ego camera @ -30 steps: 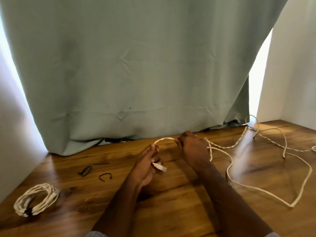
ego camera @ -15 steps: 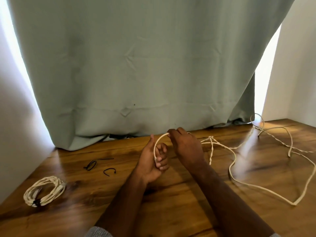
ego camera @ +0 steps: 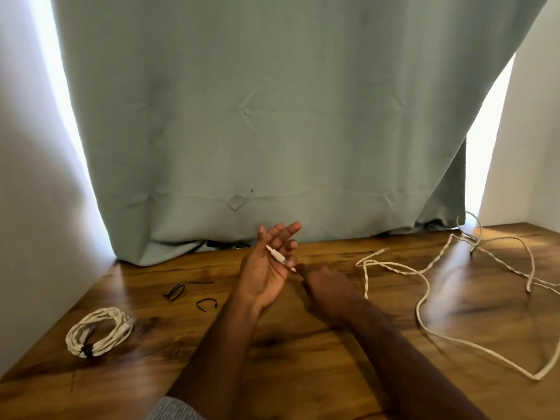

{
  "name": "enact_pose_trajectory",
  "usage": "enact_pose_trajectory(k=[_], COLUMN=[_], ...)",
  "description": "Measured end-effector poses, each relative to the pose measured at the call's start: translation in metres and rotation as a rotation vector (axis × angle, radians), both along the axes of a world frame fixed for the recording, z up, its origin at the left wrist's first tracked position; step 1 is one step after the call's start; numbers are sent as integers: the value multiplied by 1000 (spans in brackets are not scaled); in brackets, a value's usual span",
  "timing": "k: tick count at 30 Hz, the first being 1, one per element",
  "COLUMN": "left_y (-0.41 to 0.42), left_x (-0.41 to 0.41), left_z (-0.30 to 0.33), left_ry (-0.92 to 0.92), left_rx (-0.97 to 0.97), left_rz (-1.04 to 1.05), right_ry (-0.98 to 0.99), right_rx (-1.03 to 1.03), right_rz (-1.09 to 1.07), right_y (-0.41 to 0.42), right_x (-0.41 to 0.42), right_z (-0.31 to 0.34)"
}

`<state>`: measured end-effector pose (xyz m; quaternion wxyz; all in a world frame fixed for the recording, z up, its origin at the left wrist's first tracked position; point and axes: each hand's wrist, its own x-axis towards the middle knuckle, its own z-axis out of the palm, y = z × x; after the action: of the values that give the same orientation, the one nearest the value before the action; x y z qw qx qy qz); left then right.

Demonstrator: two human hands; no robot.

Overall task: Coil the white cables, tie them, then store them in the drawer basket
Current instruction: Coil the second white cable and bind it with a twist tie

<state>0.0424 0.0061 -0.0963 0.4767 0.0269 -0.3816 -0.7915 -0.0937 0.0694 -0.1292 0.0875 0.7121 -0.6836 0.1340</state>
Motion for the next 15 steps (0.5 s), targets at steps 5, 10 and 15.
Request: enact_pose_trajectory(k=[5, 10, 15], left_y=[-17, -29, -37], left_x=[8, 6, 1], left_z=[-4, -8, -24], left_ry=[49, -133, -423], left_rx=[50, 32, -187], left_rz=[237, 387, 516], right_ry=[24, 86, 92], right_rx=[86, 115, 177], right_rz=[42, 112, 174], right_y=[-1, 4, 7], right_x=[-6, -3, 6], right_z=[-3, 5, 11])
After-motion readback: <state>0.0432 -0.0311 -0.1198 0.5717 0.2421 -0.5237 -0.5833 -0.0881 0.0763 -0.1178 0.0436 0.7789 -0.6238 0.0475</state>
